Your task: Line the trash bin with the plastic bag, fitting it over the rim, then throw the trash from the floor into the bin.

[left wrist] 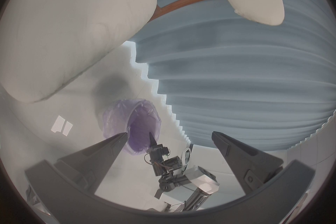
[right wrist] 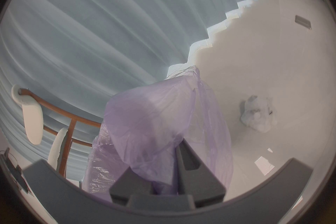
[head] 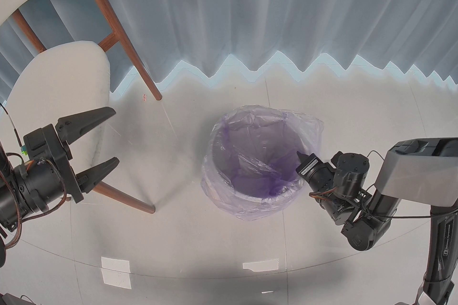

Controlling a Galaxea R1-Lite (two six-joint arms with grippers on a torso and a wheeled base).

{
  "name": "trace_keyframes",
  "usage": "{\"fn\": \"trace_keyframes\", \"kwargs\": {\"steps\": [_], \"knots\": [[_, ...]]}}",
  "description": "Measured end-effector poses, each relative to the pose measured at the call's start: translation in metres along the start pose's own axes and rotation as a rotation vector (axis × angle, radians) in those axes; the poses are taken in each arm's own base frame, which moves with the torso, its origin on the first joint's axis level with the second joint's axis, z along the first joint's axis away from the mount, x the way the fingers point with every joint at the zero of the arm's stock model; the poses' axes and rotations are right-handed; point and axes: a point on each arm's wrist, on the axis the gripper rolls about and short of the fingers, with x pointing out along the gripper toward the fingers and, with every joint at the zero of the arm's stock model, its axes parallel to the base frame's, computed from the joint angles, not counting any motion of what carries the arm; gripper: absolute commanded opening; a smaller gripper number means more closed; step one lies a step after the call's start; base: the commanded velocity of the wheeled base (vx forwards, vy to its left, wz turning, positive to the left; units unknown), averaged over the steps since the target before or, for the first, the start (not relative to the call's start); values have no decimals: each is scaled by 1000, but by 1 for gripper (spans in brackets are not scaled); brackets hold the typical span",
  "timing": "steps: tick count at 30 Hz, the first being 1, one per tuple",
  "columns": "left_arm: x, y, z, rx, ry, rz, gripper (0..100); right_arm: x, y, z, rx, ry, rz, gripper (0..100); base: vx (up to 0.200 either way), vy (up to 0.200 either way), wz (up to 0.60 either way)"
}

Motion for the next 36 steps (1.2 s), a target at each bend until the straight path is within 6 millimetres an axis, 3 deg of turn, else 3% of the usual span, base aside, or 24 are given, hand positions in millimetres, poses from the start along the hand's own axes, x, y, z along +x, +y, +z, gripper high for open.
{"fn": "trace_keyframes", "kwargs": {"steps": [1, 2, 10, 20, 30, 36], "knots": [[0, 1, -2, 11, 9, 4, 100, 3, 1, -4, 15, 1, 5, 0, 0, 0, 0], [0, 2, -3, 17, 14, 6, 100, 4, 1, -6, 21, 2, 6, 100, 0, 0, 0], [0, 5, -8, 31, 42, 11, 100, 8, -3, -20, 23, -14, -35, 100, 0, 0, 0], [1, 4, -9, 33, 52, 6, 100, -6, -18, -35, -84, 28, -129, 100, 0, 0, 0], [8, 2, -23, 82, 139, -15, 100, -15, -19, -23, -175, 26, -157, 100, 0, 0, 0], [24, 8, -35, 185, 203, 7, 100, -22, -17, -10, -209, 22, -174, 100, 0, 0, 0]]}}
